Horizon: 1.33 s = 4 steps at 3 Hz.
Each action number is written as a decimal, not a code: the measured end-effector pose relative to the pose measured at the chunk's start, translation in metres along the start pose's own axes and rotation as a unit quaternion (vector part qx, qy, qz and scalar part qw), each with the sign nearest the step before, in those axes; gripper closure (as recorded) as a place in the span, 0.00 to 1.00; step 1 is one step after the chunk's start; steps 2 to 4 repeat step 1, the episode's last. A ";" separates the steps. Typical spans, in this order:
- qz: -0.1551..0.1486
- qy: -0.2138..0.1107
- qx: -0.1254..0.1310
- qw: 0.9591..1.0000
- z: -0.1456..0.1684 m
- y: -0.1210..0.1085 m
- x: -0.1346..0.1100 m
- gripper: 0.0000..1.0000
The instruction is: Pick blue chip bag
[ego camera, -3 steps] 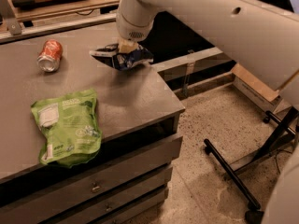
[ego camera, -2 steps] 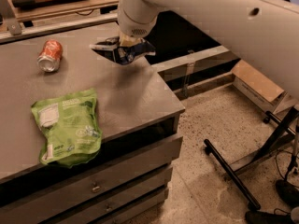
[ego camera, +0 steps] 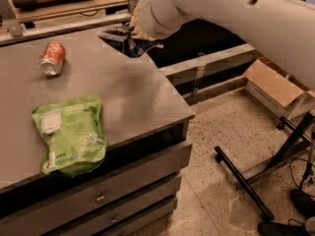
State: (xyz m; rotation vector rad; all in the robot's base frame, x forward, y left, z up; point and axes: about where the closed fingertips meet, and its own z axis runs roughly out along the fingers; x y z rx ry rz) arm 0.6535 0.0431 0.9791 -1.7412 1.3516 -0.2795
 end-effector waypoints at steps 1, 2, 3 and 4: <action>0.021 -0.017 0.009 1.000 -0.015 -0.001 0.006 1.00; 0.021 -0.017 0.009 1.000 -0.015 -0.001 0.006 1.00; 0.021 -0.017 0.009 1.000 -0.015 -0.001 0.006 1.00; 0.021 -0.017 0.009 1.000 -0.015 -0.001 0.006 1.00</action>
Offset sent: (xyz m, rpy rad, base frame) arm 0.0000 0.0000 0.0000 0.0000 0.0000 0.0000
